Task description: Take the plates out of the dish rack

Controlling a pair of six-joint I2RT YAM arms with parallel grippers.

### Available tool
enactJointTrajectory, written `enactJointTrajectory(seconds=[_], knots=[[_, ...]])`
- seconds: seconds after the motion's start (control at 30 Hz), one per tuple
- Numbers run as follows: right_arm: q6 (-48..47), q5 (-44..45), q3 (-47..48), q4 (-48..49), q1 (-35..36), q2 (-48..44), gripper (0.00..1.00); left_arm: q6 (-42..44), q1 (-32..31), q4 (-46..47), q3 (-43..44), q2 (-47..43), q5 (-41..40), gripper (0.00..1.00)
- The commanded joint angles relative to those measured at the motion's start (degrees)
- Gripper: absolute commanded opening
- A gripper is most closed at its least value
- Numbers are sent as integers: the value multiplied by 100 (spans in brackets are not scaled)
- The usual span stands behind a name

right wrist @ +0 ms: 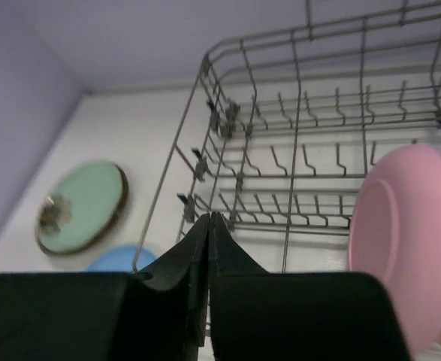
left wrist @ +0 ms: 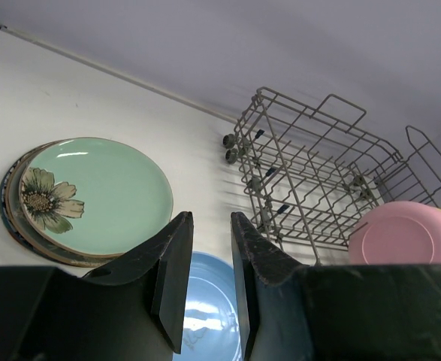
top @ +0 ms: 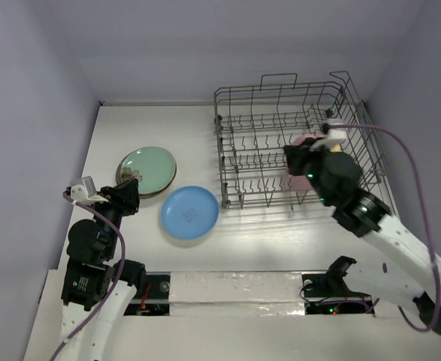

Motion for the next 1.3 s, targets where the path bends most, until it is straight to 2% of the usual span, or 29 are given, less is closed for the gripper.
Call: enactJointTrajectory(seconds=[0.0,0.07,0.1,0.2,0.23,0.33,0.6,0.77,0.9,1.1,1.27], knots=[[275,-499,-453,243,-877,-787,10,-8,31,183,83,-54,39,24],[258,-824,-515,58,-1450,-999,23,10,-22,183,83,-46,48,24],[266,-1034,-550,-4,-2071,-1026,38,10,-22,175,83,-45,48,24],[389,-1939,-760,179,-2875,-1097,59,19,-22,192,91,-28,56,24],[415,-2237,-796,197,-3243,-1062,60,19,-22,184,83,-19,56,24],[477,-2389,-928,294,-3649,-877,62,19,-22,183,83,-19,65,24],[679,-3382,-1429,926,-4274,-429,63,36,-74,201,83,-45,74,24],[934,-4024,-1719,1524,-4389,-68,55,45,-127,201,83,-54,56,24],[1189,-4490,-1833,2034,-4503,-77,37,45,-127,201,83,-19,39,24],[1207,-4447,-1719,2016,-4556,-155,9,45,-127,192,83,-19,21,24],[1312,-4779,-1667,2271,-4556,-235,0,45,-127,210,83,-1,48,24]])
